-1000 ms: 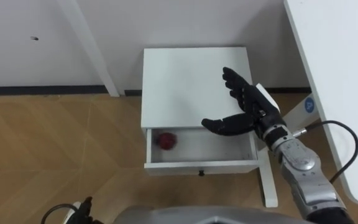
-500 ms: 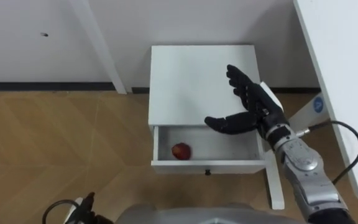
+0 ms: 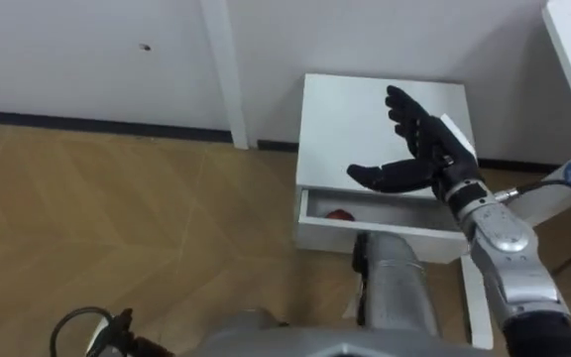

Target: Put apple and close drawer

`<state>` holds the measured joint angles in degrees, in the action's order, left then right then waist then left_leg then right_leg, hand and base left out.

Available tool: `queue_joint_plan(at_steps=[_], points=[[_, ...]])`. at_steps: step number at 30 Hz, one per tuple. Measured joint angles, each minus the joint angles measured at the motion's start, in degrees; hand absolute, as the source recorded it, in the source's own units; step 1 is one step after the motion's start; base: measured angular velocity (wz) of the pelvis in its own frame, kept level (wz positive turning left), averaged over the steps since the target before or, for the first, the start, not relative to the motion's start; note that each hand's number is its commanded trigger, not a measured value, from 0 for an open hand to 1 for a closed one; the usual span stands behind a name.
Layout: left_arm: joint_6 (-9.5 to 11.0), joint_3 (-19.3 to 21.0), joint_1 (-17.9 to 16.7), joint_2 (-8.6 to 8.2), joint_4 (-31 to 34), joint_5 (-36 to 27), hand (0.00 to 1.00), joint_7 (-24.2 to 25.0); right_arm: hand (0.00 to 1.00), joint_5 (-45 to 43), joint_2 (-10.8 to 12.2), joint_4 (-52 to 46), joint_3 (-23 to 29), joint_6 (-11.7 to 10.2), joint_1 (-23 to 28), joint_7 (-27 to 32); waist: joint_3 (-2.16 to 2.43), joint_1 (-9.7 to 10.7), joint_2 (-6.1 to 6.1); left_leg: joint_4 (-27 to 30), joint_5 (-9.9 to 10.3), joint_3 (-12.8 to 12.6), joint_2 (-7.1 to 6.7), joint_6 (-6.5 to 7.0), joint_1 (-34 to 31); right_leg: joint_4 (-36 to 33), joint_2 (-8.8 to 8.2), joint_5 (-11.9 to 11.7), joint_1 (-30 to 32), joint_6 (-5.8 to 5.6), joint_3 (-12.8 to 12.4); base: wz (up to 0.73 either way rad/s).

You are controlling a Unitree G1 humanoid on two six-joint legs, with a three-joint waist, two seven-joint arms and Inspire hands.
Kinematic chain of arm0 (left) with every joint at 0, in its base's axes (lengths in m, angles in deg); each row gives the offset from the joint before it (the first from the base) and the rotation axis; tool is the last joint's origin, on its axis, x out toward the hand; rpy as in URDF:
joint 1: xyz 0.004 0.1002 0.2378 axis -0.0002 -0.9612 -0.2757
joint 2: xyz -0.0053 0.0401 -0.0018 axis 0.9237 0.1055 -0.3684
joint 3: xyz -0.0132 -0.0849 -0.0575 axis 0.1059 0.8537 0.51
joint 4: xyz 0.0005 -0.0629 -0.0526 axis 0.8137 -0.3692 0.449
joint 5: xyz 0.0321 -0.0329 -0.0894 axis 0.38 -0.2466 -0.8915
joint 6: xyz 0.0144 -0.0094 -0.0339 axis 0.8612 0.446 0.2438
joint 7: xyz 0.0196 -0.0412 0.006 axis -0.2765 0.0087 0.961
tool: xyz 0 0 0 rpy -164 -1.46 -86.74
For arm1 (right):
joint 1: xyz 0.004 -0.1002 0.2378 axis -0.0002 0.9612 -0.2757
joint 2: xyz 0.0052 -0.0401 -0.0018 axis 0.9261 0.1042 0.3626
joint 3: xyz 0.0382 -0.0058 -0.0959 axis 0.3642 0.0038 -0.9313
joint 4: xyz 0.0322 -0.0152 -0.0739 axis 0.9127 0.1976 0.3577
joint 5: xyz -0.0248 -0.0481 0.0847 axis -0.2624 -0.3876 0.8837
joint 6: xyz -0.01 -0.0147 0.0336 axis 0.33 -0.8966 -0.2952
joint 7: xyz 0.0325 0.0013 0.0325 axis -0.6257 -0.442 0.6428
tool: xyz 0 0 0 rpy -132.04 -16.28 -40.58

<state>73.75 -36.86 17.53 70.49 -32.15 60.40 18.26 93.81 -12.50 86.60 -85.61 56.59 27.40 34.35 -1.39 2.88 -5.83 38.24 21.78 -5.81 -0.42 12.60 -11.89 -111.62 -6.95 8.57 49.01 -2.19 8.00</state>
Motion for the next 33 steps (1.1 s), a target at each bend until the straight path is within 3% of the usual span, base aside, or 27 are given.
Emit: queue_joint_plan(at_steps=[4, 6, 8, 9, 10, 11, 12, 13, 15, 16, 17, 18, 19, 20, 21, 22, 23, 24, 25, 26, 27, 29, 31, 32, 33], points=[[-1.08, 0.05, 0.52, -0.06, 0.05, 0.12, 0.0, 0.4, 0.0, 0.65, -0.42, 0.08, 0.03, 0.06, 0.47, 2.3, 0.03, 0.16, -0.2, 2.54, 0.7, 0.35, 0.0, 1.08, -1.52, 0.09, -0.05, 0.85, 2.12, 0.03, 0.09, 0.0], [-1.2, 0.05, 0.47, -0.06, 0.14, 0.2, 0.0, 0.73, 0.0, 2.19, -0.41, 0.13, -0.02, 0.58, 0.77, 2.34, 0.15, 0.51, -0.37, 2.96, 1.0, 0.42, -0.12, 0.64, -1.47, 1.06, -0.27, 0.84, 2.31, 0.03, 0.06, 0.08], [-1.18, 0.0, 0.18, -0.07, 0.16, 0.33, 0.0, 1.45, 0.0, 4.01, -0.46, 0.17, -0.1, 0.62, 1.02, 2.66, 0.24, 1.01, -0.67, 3.13, 1.34, 0.2, -0.2, -0.74, -1.12, 1.65, -0.98, 0.83, 2.7, 0.01, 0.39, -0.01], [-1.18, 0.25, -0.6, -0.31, 0.11, 0.48, 0.0, 1.92, 0.0, 5.79, -0.45, 0.24, -0.46, 0.74, 1.13, 2.74, 0.25, 1.05, -1.16, 1.99, 1.17, -0.75, -0.21, -3.18, 0.0, 2.8, -0.49, 0.83, 2.55, 0.18, 0.52, -0.41], [-1.15, 1.4, -2.22, -0.94, -0.18, 1.05, 0.0, 2.47, 0.0, 6.33, -0.32, 0.58, -1.42, 1.41, 0.99, 3.15, 0.31, 0.91, 0.12, -0.66, 0.23, -2.72, -0.59, -11.17, 2.15, 5.03, -0.54, 0.73, 1.54, 0.44, 0.21, -0.46], [-1.12, 1.94, -2.6, -0.89, -0.16, 1.19, 0.0, 2.7, 0.0, 6.34, -0.04, 0.47, -1.73, 1.69, 0.97, 3.52, 0.46, 1.22, 1.01, 1.36, 0.61, -3.33, -0.31, -13.56, 1.87, 5.48, -2.06, 0.73, 1.13, 0.39, 0.08, 0.0], [-0.7, 2.39, -1.88, 0.29, 0.54, 1.1, 0.0, 2.91, 0.0, 6.32, 0.04, -0.11, -1.21, 1.74, 1.25, 4.35, -0.31, 2.56, 0.27, 9.95, 3.34, -0.34, 5.35, -7.46, -1.41, 4.91, -3.66, 1.05, 1.12, -0.4, -0.75, 0.43], [0.05, 2.45, -0.81, 1.59, 1.1, 0.92, 0.0, 2.67, 0.0, 6.19, 0.02, -0.23, -0.18, 2.45, 1.51, 4.8, -0.69, 2.84, -0.9, 14.2, 8.88, 0.46, 6.85, -5.03, -4.15, 3.01, -4.3, 1.41, 1.91, -0.99, -3.98, 0.42], [0.19, 2.35, -2.06, 1.46, 2.03, 1.33, 0.0, 2.34, 0.0, 6.15, 0.16, -1.21, -0.24, 6.34, 3.88, 5.0, -0.17, 2.23, 0.05, 13.63, 9.35, 0.17, 5.34, -5.18, -3.38, 3.91, -4.97, 1.36, -0.83, -1.14, -6.22, 0.02], [0.92, 2.11, -2.75, 0.9, 2.04, 1.37, 0.0, 2.55, 0.0, 6.21, 0.0, -3.14, -0.23, 7.67, 6.01, 5.05, 0.03, 1.96, -0.24, 10.89, 8.22, -0.41, 4.54, -6.99, -2.75, 6.68, -4.77, 1.23, -2.59, -1.24, -6.23, -0.04], [1.04, 2.15, -2.87, 0.54, 1.85, 1.38, 0.0, 2.54, 0.0, 6.24, -0.02, -3.66, -0.23, 7.82, 6.49, 5.08, 0.1, 1.99, -0.47, 9.4, 7.35, -0.92, 4.4, -7.32, -2.6, 8.84, -4.45, 1.15, -3.18, -1.24, -6.06, -0.24], [1.06, 2.43, -3.12, 0.03, 1.36, 1.38, 0.0, 2.56, 0.0, 6.58, 0.07, -3.73, -0.54, 7.92, 6.51, 5.12, 0.36, 1.97, -0.62, 5.75, 5.29, -2.19, 3.41, -7.1, -1.93, 14.67, -3.7, 0.85, -4.21, -0.84, -6.06, -0.4], [1.21, 3.06, -3.92, -0.14, 1.42, 1.38, 0.0, 2.47, 0.0, 6.42, 0.31, -3.74, -1.13, 7.96, 6.57, 5.09, 0.89, 1.99, 0.34, 1.55, 3.18, -3.79, 2.07, -7.58, -0.74, 22.62, -3.51, 0.48, -6.85, -0.52, -5.9, -0.41], [1.26, 3.48, -4.33, -0.04, 1.44, 1.38, 0.0, 2.3, 0.0, 6.16, 0.39, -3.74, -1.68, 8.01, 6.65, 5.07, 1.02, 2.04, 0.74, -0.5, 2.2, -4.58, 1.33, -8.51, -0.07, 26.88, -3.48, 0.33, -8.63, -0.44, -5.82, -0.27], [1.25, 3.5, -4.87, 0.28, 1.36, 1.35, 0.0, 1.44, 0.0, 5.93, 0.52, -3.78, -2.75, 8.12, 6.8, 5.03, 1.21, 2.07, 2.23, -3.35, 0.89, -6.19, -0.06, -11.99, 1.12, 35.9, -3.73, 0.04, -12.96, -0.28, -5.3, -0.08], [1.28, 2.57, -4.43, 1.38, 2.2, 1.14, 0.0, 0.48, 0.0, 5.92, 1.31, -4.44, -2.59, 8.0, 7.1, 5.08, 0.75, 1.53, 4.12, 1.8, 1.93, -5.63, 0.68, -9.25, -0.85, 43.39, -4.53, 0.11, -16.5, -1.05, -4.94, 0.0], [1.45, 2.11, -4.21, 2.06, 3.14, 1.19, 0.0, -0.01, 0.0, 5.88, 1.54, -4.74, -2.4, 7.91, 7.0, 4.99, 0.61, 1.38, 3.44, 4.82, 5.02, -4.96, 2.21, -8.21, -2.14, 45.9, -4.27, 0.68, -17.75, -1.99, -5.09, 0.0], [1.41, 2.16, -3.92, 2.3, 4.07, 0.93, 0.0, -0.91, 0.0, 5.85, 1.87, -4.73, -2.28, 8.48, 6.95, 4.77, 0.09, 0.85, 3.06, 7.99, 8.01, -5.45, 2.18, -5.15, -3.58, 51.01, -4.04, 2.4, -21.54, -3.87, -4.82, -0.07], [1.32, 2.46, -4.16, 2.13, 4.28, 0.52, 0.0, -1.3, 0.0, 5.77, 2.34, -4.83, -2.31, 8.95, 7.7, 4.59, 0.45, 0.2, 3.77, 7.79, 8.39, -5.96, 1.87, -5.74, -3.11, 53.77, -4.2, 3.32, -23.76, -4.33, -4.66, -0.14], [1.32, 2.43, -4.37, 1.33, 5.06, 0.2, 0.0, -1.65, 0.0, 5.07, 2.64, -5.75, -2.37, 9.02, 9.87, 4.28, 0.8, -0.62, 4.42, 4.81, 7.54, -6.77, 1.4, -5.95, -0.9, 59.04, -3.9, 5.26, -28.66, -4.6, -3.82, -0.17], [1.66, 2.38, -4.41, 0.5, 5.83, 0.25, 0.0, -2.32, 0.0, 3.48, 2.63, -7.07, -2.37, 9.01, 11.2, 4.27, 0.91, -1.05, 4.86, 0.58, 5.81, -7.16, 0.61, -7.35, 0.86, 64.09, -3.59, 6.57, -32.3, -4.48, -1.66, -0.19], [2.17, 2.36, -4.64, -0.24, 6.28, 0.33, 0.0, -3.65, 0.0, 1.48, 2.56, -7.57, -2.35, 8.49, 11.0, 4.25, 1.22, -1.55, 5.71, -6.15, 2.45, -8.17, 0.27, -7.67, 3.38, 72.17, -1.97, 7.69, -36.27, -4.19, -0.26, -0.49], [2.16, 2.27, -5.74, 0.12, 7.38, 0.25, 0.0, -5.27, 0.0, 0.61, 2.55, -7.56, -2.28, 7.86, 11.09, 4.4, 1.37, -1.16, 6.42, -12.34, -0.97, -7.78, -0.32, -7.13, 5.84, 85.5, -0.16, 7.39, -42.7, -4.19, 0.0, -0.46], [2.15, 2.28, -5.9, 0.21, 7.65, 0.25, 0.0, -5.51, 0.0, 0.6, 2.54, -7.33, -2.11, 7.47, 11.15, 4.56, 1.41, -0.9, 6.65, -13.25, -1.23, -7.76, -0.32, -6.74, 6.3, 88.37, 0.41, 6.76, -44.24, -3.87, -0.05, -0.16], [2.16, 2.37, -5.96, 0.34, 7.87, 0.22, 0.0, -6.13, 0.0, 0.57, 2.56, -5.84, -2.05, 6.48, 11.15, 5.1, 1.41, -0.59, 7.32, -14.54, -1.56, -7.76, -0.38, -6.15, 7.13, 92.73, 1.37, 4.64, -46.64, -3.24, -0.09, -0.16]])
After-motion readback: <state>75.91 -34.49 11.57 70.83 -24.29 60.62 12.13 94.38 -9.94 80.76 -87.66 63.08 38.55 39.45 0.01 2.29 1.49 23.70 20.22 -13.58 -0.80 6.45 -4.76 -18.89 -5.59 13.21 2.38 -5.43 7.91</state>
